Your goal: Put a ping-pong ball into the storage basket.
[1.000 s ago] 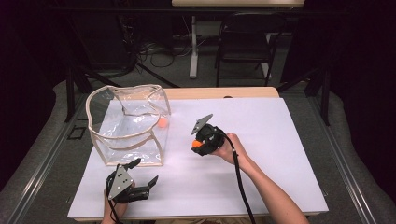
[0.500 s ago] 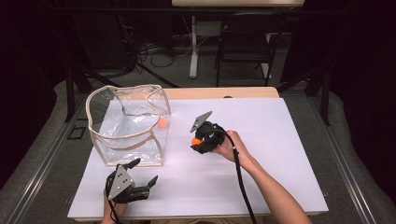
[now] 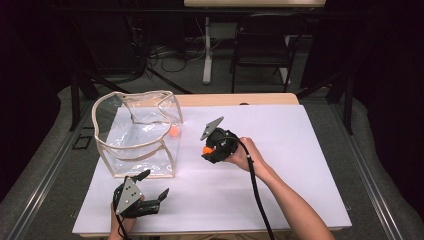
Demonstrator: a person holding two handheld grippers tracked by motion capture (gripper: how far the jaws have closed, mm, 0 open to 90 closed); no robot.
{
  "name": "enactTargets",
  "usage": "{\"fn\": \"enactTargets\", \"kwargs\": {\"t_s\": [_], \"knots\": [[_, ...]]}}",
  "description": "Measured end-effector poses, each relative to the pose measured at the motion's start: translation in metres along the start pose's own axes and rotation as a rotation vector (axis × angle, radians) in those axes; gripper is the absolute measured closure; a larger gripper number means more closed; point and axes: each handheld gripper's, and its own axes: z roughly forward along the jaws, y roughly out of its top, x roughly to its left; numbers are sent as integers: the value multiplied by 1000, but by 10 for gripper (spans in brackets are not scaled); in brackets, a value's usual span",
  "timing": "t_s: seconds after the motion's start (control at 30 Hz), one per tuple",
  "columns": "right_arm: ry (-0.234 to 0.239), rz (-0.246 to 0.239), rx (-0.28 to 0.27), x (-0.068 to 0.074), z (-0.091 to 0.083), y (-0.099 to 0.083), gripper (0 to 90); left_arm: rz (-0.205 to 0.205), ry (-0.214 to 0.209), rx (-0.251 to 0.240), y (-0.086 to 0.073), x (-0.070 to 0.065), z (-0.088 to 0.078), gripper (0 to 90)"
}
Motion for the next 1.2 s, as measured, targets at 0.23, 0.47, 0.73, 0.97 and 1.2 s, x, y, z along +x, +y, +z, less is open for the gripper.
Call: {"fn": "enactTargets", "kwargs": {"t_s": [0.23, 0.47, 0.73, 0.97, 1.2], "knots": [[1, 1, 1, -1, -5, 4, 510, 1, -2, -1, 0, -1, 0, 158], [-4, -1, -5, -3, -8, 5, 510, 3, -1, 0, 0, 0, 0, 158], [-12, 2, -18, -6, -16, 8, 510, 3, -2, 1, 0, 0, 0, 158], [-18, -1, -30, -7, -23, 13, 510, 2, -3, 3, 0, 0, 0, 158], [-26, -15, -38, -8, -27, 17, 510, 2, 0, 1, 0, 0, 0, 158]]}}
